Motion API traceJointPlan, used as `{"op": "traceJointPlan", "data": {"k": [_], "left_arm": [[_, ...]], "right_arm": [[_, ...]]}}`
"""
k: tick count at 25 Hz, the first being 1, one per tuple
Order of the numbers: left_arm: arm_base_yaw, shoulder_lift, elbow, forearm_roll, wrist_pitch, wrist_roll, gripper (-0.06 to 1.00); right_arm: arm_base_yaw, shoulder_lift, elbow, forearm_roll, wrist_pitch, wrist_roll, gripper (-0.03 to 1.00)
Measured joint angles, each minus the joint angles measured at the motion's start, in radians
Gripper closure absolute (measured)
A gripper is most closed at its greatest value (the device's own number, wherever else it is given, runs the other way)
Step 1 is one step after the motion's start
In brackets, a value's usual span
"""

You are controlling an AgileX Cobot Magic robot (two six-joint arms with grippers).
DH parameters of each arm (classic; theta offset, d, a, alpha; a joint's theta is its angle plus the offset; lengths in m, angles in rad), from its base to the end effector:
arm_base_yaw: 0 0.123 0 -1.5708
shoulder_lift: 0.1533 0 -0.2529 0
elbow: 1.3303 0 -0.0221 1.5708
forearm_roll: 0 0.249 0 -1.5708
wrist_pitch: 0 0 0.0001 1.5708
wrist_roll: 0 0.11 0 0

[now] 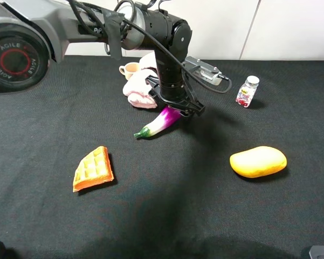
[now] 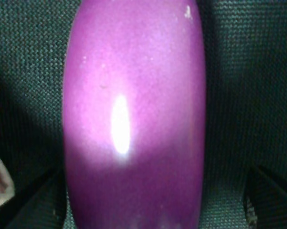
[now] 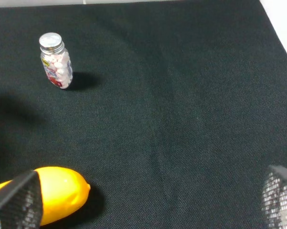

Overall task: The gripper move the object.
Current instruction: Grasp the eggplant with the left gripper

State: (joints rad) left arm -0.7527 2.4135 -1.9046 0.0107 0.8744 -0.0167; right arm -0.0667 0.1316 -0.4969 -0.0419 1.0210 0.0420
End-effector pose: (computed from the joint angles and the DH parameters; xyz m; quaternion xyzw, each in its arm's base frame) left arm 0.3497 -0.3263 0.0728 0.3590 0.9232 -0.0472 0.1286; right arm 0.0638 -0.0082 0.2636 0.0466 0.8756 -0.0269 0.4800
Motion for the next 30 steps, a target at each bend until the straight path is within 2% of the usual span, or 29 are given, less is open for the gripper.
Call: {"op": "traceJointPlan", "data": {"k": [27,30], "left_arm": [[0.0,0.019,0.0,0.0,0.0,-0.001,0.16],[0.0,0.019,0.0,0.0,0.0,-0.001,0.19]], "right_arm": [[0.0,0.0,0.0,0.0,0.0,0.0,0.27],[0.0,0.0,0.0,0.0,0.0,0.0,0.27]]}}
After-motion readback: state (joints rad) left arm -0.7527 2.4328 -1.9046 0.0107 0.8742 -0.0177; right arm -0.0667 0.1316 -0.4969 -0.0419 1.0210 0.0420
